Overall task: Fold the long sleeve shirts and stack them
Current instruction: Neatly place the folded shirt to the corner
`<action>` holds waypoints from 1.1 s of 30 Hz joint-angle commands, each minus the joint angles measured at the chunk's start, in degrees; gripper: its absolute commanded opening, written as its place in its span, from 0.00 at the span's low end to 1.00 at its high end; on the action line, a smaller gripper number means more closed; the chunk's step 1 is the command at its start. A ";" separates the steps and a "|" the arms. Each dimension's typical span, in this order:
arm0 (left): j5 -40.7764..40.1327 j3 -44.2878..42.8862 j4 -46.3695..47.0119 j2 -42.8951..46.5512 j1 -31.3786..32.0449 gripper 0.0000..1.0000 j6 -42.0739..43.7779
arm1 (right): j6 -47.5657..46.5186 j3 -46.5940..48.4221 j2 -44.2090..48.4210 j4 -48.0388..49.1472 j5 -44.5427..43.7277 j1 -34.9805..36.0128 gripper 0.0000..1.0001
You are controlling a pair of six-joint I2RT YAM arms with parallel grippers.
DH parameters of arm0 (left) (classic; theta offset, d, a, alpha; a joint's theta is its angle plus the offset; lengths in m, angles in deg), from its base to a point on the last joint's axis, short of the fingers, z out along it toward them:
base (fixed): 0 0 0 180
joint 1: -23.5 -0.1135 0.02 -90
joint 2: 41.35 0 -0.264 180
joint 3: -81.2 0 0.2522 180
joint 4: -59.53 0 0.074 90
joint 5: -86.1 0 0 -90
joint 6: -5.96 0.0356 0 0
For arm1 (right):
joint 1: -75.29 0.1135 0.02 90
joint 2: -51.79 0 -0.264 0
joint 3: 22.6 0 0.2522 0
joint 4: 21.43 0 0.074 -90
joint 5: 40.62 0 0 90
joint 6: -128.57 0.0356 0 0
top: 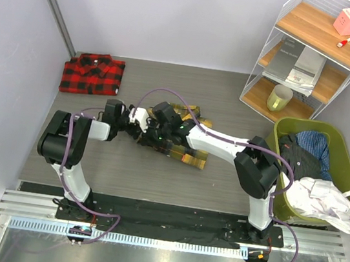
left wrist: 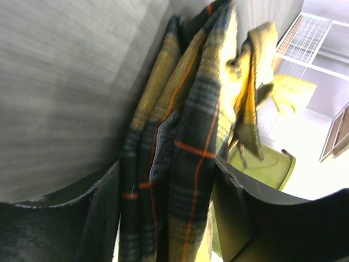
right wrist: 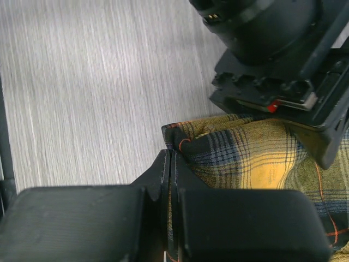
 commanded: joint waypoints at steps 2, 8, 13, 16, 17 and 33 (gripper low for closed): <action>-2.52 -4.04 -1.06 -1.82 -0.01 0.55 0.42 | 2.68 4.02 -1.19 6.14 -2.62 0.25 0.01; 0.11 -6.07 -2.91 -2.18 0.08 0.41 0.34 | 2.33 6.05 -3.13 7.46 -5.17 0.16 0.01; 2.04 -6.86 -4.47 -1.38 0.17 0.08 4.18 | 2.94 5.52 -2.69 7.29 -4.29 0.07 0.01; 1.44 -11.76 -11.92 -0.24 0.08 0.00 12.34 | 5.65 5.79 -0.76 5.28 -4.38 -1.24 0.34; -0.39 -15.61 -19.01 0.46 0.08 0.00 19.33 | 7.76 5.96 0.03 4.31 -2.64 -2.29 0.42; -19.65 -58.08 -45.79 -11.12 -4.14 0.00 54.54 | 6.28 -1.86 16.29 -16.09 3.88 -28.14 1.00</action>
